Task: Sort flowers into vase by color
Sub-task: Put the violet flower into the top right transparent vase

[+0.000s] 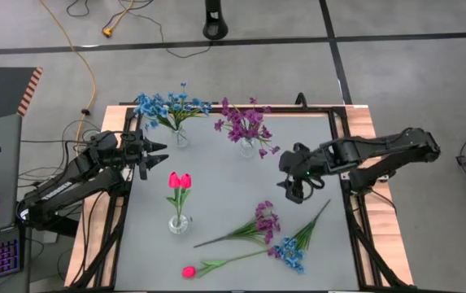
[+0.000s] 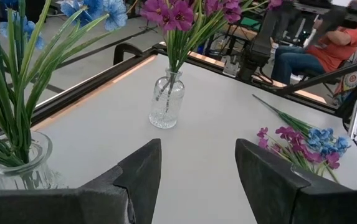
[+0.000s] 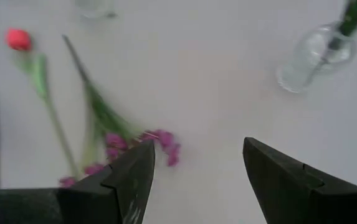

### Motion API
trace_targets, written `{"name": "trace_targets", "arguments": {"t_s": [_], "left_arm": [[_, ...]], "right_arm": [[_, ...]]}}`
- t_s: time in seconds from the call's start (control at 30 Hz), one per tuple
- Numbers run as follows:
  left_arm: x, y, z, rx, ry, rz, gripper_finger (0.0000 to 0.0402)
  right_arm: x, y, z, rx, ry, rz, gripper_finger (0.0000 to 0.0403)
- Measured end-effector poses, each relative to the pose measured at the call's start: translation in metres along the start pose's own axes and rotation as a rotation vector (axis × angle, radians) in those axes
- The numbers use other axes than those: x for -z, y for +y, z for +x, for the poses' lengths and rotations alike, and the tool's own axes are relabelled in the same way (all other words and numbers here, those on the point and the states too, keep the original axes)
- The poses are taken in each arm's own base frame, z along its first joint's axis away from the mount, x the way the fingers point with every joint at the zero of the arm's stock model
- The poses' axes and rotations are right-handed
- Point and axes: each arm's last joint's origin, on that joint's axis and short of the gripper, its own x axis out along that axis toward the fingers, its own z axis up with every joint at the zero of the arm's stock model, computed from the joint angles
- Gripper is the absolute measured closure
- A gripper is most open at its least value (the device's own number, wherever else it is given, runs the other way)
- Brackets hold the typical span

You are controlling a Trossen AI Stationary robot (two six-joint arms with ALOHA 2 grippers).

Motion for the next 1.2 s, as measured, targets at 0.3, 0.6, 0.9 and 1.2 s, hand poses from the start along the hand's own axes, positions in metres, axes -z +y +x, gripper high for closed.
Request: {"name": "trace_targets", "arguments": {"t_s": [0.3,0.6,0.9,1.2], "left_arm": [[0.0,0.0,0.0,0.0,0.0,0.0,0.0209],[0.0,0.0,0.0,0.003,0.001,-0.005,0.0209],[0.0,0.0,0.0,0.002,0.001,0.003,0.0209],[0.0,0.0,0.0,0.003,0.001,0.004,0.0209]], "right_arm": [[0.001,0.037,0.0,-0.136,-0.093,-0.015,0.0131],[0.002,0.082,0.062,-0.16,-0.055,-0.175,0.0131],[0.009,0.101,0.124,-0.16,0.022,-0.195,0.0131],[0.018,0.111,0.171,-0.178,0.071,-0.199,0.0131]]}}
